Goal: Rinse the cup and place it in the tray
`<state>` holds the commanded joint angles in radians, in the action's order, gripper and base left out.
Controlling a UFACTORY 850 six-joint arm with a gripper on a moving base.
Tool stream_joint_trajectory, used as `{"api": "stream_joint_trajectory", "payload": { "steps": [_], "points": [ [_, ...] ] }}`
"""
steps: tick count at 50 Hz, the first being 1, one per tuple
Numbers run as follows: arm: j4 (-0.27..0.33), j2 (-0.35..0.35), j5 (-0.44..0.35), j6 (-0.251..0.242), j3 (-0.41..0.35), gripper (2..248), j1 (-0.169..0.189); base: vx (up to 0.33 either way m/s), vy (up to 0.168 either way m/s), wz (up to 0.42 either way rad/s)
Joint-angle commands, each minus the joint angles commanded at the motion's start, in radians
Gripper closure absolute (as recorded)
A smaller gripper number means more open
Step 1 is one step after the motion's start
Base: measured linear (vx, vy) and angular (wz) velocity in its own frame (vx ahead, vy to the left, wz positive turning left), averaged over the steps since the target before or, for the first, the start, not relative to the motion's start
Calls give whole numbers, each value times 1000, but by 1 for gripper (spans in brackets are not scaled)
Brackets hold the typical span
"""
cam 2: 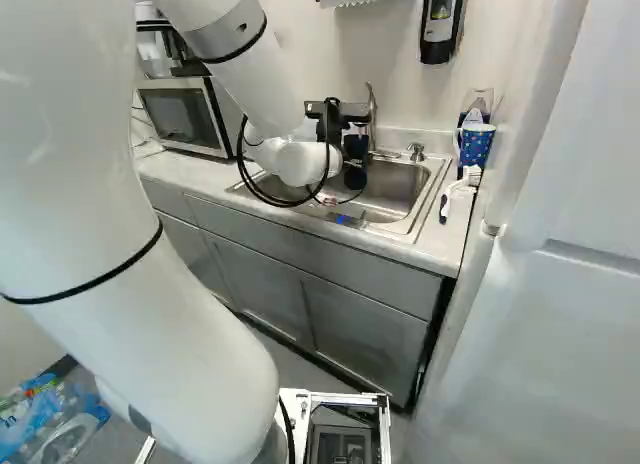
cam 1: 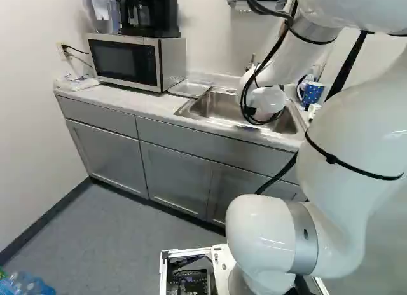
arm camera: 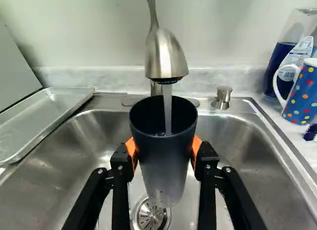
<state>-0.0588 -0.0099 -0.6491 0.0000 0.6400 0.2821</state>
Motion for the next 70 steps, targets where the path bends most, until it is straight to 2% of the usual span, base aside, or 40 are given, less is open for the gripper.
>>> {"api": "stream_joint_trajectory", "payload": {
  "steps": [70],
  "points": [
    [0, 0, 0, 0, 0, 126, 0, 0, 0, 0]
  ]
}}
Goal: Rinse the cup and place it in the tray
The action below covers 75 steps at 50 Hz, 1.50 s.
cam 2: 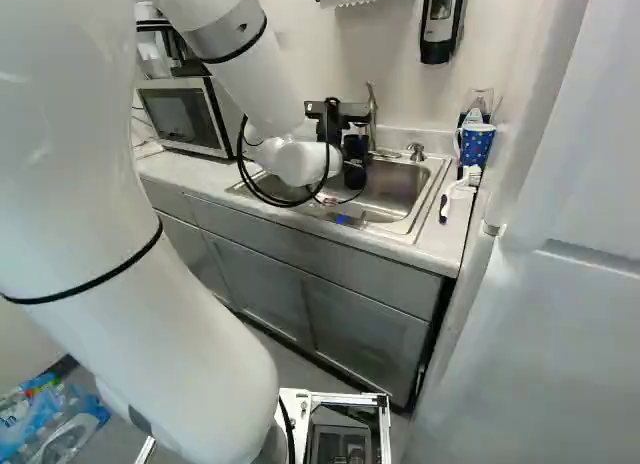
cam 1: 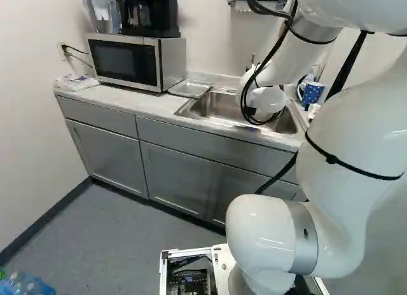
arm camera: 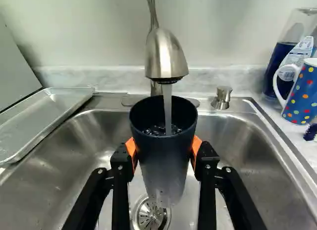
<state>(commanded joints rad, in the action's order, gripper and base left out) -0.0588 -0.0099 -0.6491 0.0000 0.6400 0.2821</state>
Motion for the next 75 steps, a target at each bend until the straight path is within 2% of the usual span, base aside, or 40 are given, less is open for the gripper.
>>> {"api": "stream_joint_trajectory", "payload": {
  "steps": [75],
  "points": [
    [0, 0, 0, 0, 0, 126, -1, 0, 0, 0]
  ]
}}
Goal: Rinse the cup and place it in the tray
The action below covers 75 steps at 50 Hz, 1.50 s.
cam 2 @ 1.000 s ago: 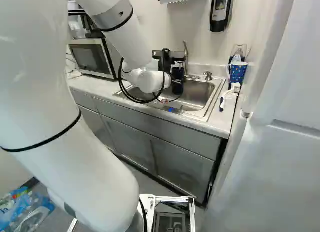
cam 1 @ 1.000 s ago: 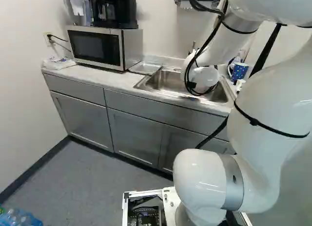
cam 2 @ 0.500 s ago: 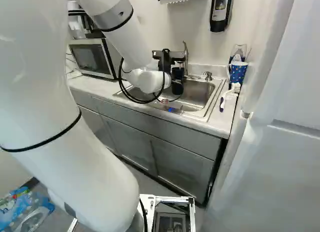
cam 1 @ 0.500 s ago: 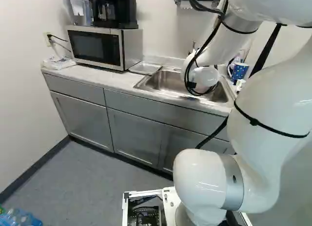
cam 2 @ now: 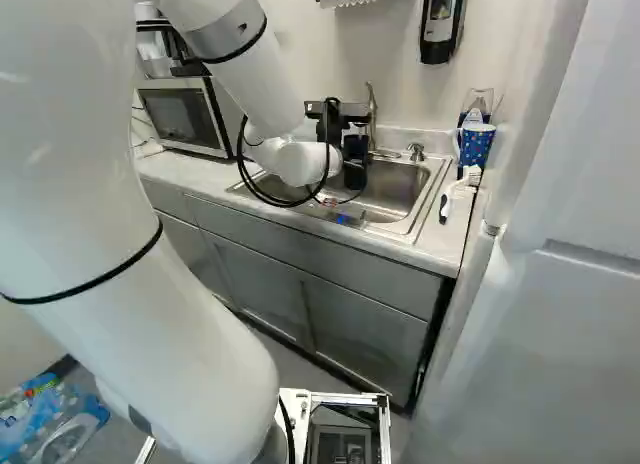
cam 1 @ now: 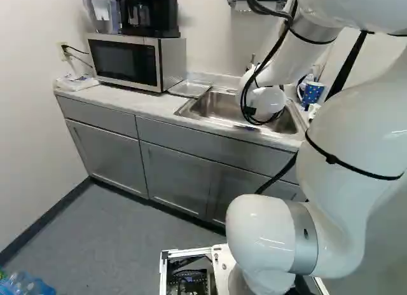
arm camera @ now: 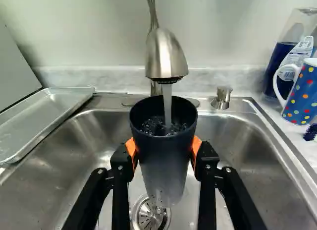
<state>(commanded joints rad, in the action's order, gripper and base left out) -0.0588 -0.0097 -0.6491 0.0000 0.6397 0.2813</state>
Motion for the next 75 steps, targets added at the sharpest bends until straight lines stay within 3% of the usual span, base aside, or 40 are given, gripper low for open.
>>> {"api": "stream_joint_trajectory", "payload": {
  "steps": [34, 75],
  "points": [
    [0, 2, 0, 0, 3, 126, -98, 0, 0, 0],
    [0, 37, 0, 0, 58, 126, -230, 0, 0, 0]
  ]
}}
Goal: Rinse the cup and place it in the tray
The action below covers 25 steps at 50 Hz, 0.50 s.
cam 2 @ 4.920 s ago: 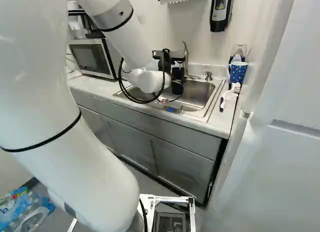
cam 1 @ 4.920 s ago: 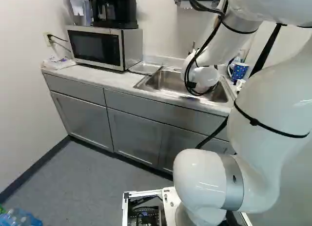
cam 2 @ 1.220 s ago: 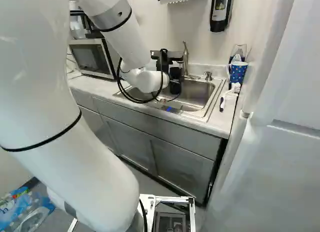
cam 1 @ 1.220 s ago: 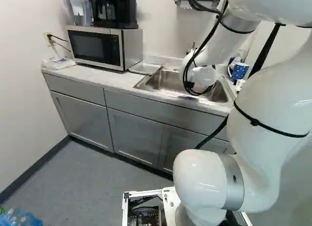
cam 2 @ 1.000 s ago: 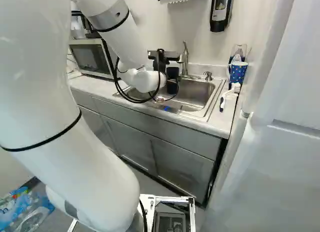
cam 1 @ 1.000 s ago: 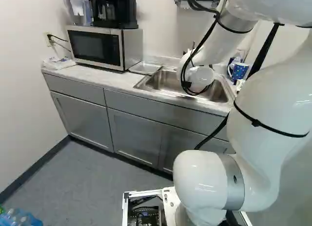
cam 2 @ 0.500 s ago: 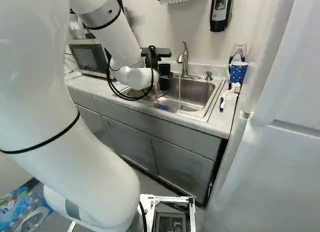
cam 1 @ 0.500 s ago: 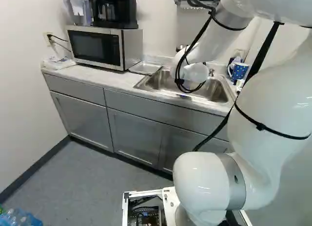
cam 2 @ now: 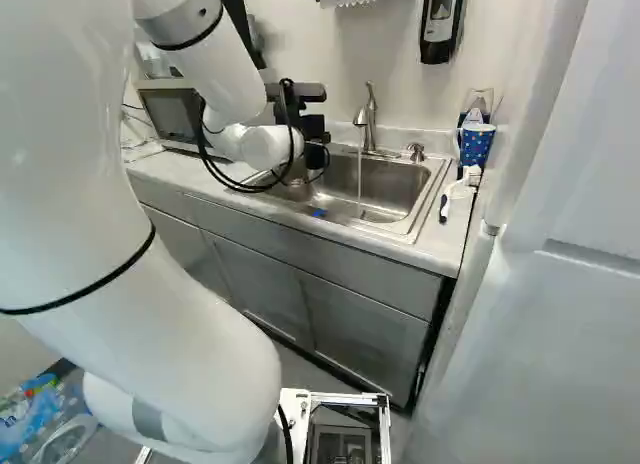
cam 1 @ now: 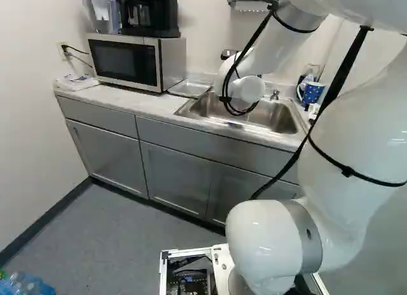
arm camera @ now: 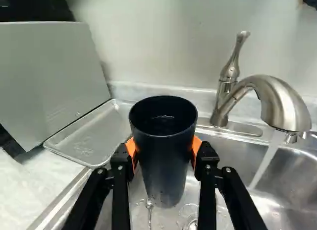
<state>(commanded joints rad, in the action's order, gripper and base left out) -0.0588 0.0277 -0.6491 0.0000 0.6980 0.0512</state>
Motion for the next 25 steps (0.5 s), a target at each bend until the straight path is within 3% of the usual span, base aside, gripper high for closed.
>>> {"api": "stream_joint_trajectory", "payload": {
  "steps": [25],
  "points": [
    [0, 0, 0, 0, 55, 126, -77, 0, 0, 0]
  ]
}}
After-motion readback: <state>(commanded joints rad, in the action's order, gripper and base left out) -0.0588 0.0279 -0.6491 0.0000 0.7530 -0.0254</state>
